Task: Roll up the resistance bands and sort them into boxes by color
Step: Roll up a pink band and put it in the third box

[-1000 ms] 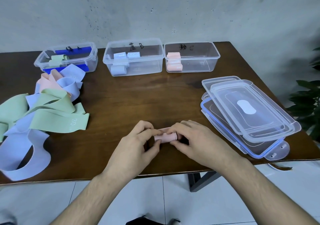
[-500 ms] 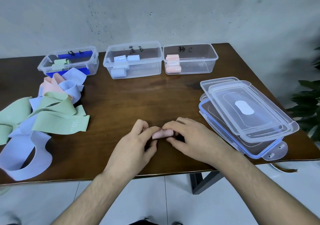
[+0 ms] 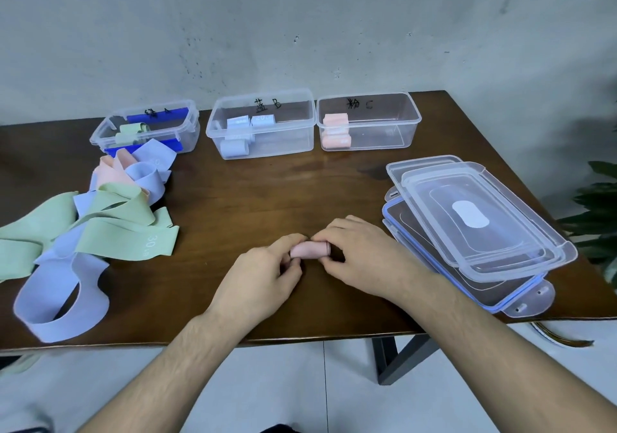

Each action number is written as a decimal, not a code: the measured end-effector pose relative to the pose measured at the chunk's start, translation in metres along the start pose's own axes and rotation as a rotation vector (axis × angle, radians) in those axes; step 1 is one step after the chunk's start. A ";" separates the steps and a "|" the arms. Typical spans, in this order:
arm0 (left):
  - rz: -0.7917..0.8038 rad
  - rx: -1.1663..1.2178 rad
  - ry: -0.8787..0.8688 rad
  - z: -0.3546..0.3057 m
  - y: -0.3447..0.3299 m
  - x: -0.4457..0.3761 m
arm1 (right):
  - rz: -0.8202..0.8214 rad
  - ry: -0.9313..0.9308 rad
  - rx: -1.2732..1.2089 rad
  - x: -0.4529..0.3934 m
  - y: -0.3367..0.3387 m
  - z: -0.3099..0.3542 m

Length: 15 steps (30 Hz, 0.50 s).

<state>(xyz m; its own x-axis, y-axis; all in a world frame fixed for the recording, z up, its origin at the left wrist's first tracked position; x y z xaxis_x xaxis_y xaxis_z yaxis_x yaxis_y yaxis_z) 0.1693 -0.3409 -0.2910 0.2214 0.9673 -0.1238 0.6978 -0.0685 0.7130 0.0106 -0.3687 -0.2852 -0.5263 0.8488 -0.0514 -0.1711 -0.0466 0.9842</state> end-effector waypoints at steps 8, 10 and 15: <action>-0.023 0.342 0.169 -0.006 -0.002 -0.014 | -0.008 -0.158 -0.081 -0.008 0.014 -0.010; -0.042 0.523 0.236 -0.012 -0.006 -0.019 | -0.005 -0.228 -0.132 -0.009 0.017 -0.015; -0.087 0.980 0.406 -0.019 -0.016 -0.029 | -0.039 -0.341 -0.179 -0.013 0.025 -0.026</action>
<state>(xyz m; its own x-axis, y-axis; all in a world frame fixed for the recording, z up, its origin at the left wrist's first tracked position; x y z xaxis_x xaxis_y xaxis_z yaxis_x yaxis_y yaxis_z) 0.1392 -0.3635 -0.2855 0.0264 0.9750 0.2208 0.9841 0.0134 -0.1769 -0.0085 -0.3951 -0.2646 -0.2140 0.9768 0.0005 -0.3439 -0.0758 0.9359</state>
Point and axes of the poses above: each hand's wrist, its own x-axis away from the middle knuckle, its own y-axis out of the back of the hand, z = x × y, the point moved 5 cm from there along -x, towards the middle knuckle, and after that the axes turned 14 degrees about x, right-handed, at the moved point
